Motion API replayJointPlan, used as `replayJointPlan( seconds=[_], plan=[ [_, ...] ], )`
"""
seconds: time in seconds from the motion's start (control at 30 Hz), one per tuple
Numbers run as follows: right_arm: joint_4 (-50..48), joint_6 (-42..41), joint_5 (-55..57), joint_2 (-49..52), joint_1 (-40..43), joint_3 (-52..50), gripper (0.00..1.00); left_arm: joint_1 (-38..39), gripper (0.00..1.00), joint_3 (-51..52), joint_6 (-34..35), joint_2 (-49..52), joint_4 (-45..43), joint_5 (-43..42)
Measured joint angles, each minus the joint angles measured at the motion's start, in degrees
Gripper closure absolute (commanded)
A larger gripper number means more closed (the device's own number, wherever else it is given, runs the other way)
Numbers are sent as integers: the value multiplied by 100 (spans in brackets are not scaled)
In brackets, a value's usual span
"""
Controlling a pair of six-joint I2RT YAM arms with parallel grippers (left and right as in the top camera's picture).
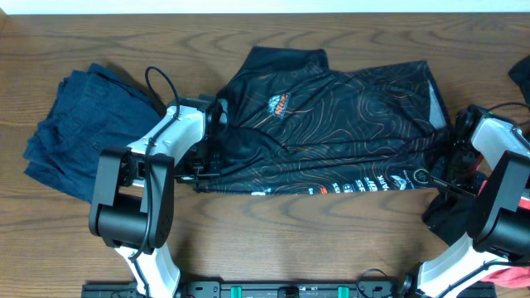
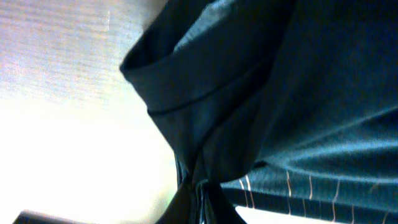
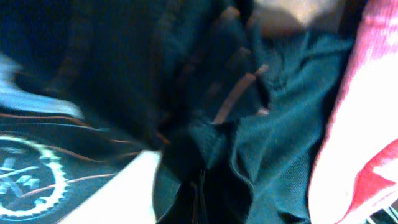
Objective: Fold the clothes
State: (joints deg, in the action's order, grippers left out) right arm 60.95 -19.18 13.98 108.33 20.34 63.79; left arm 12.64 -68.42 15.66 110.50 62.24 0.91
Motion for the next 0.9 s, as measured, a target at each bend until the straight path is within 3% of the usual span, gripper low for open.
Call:
replayJointPlan(
  seconds=[0.17, 0.4, 0.5, 0.6, 0.9],
  plan=[
    [188, -83, 39, 0, 0, -2, 98, 0, 94, 4, 26, 0, 275, 44],
    [-205, -83, -282, -136, 0, -2, 95, -2, 93, 28, 44, -221, -90, 81],
    [-476, 26, -481, -562, -2, -4, 93, 0, 83, 33, 48, -684, -249, 83],
    [-879, 205, -715, -1154, -2, 0, 89, 0, 56, 33, 48, -1261, -332, 92],
    [-1637, 435, -944, -1486, -7, -44, 99, -2, 55, 33, 214, -1996, -496, 70]
  ],
)
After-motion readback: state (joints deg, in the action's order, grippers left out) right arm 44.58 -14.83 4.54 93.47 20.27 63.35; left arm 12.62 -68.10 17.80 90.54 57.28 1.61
